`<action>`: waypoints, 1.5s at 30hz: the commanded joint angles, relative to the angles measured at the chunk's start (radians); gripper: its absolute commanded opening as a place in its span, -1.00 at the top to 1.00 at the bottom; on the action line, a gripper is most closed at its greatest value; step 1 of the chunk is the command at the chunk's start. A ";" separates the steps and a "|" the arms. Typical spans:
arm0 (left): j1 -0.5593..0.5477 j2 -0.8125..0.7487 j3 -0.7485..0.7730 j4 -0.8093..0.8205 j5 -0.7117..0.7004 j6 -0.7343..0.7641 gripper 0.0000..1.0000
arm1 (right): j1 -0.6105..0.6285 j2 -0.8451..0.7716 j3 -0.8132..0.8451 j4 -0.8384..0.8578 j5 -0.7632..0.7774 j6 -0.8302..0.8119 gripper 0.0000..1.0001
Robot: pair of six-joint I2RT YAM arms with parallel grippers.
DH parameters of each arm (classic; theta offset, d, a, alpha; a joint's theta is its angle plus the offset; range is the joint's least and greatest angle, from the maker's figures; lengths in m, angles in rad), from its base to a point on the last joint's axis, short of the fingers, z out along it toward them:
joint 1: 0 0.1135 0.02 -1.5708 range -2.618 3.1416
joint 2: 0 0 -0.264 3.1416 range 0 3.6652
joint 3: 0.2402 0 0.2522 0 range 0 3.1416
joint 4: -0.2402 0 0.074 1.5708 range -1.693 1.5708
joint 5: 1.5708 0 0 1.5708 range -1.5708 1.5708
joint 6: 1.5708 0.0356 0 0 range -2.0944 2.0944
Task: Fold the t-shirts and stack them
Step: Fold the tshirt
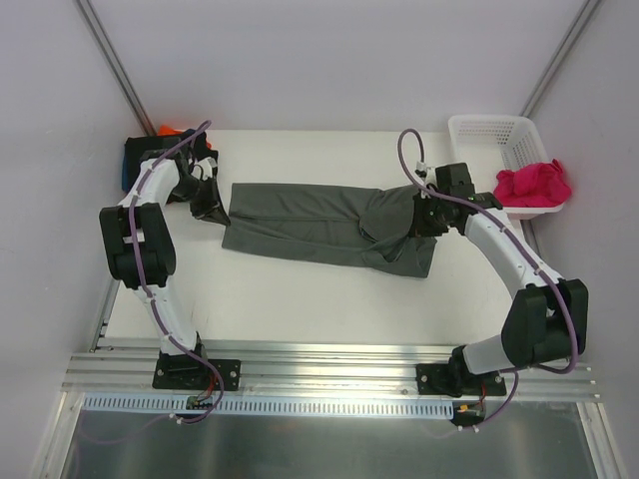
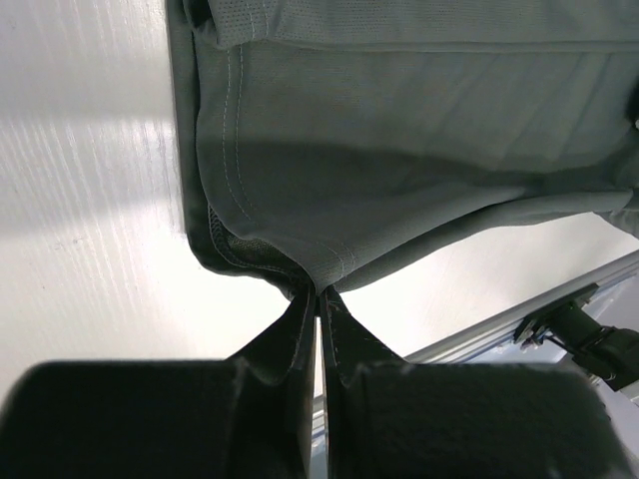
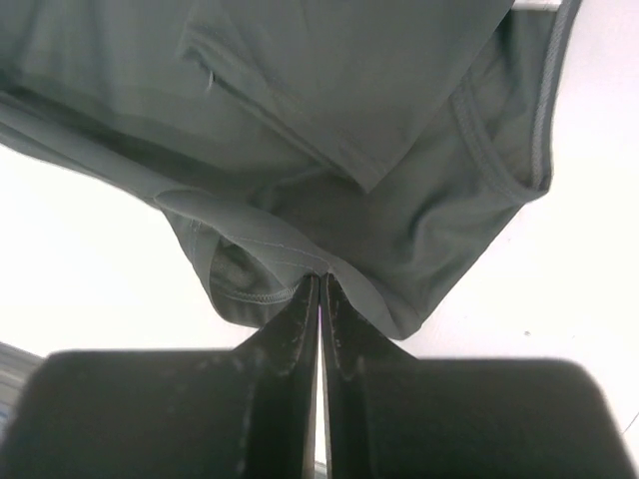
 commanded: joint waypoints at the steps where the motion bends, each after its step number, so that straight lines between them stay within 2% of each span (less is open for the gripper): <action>1: 0.000 0.009 0.042 -0.030 0.034 0.004 1.00 | -0.021 0.010 0.079 0.023 0.016 -0.019 0.99; 21: -0.029 0.111 0.181 -0.017 0.004 0.000 1.00 | -0.035 0.168 0.244 0.071 0.031 -0.047 0.99; 34: -0.028 0.206 0.256 0.004 -0.050 -0.016 1.00 | -0.038 0.392 0.476 0.077 0.050 -0.087 0.99; 45: -0.028 0.302 0.333 0.026 -0.110 -0.037 1.00 | -0.018 0.555 0.588 0.083 0.067 -0.105 0.99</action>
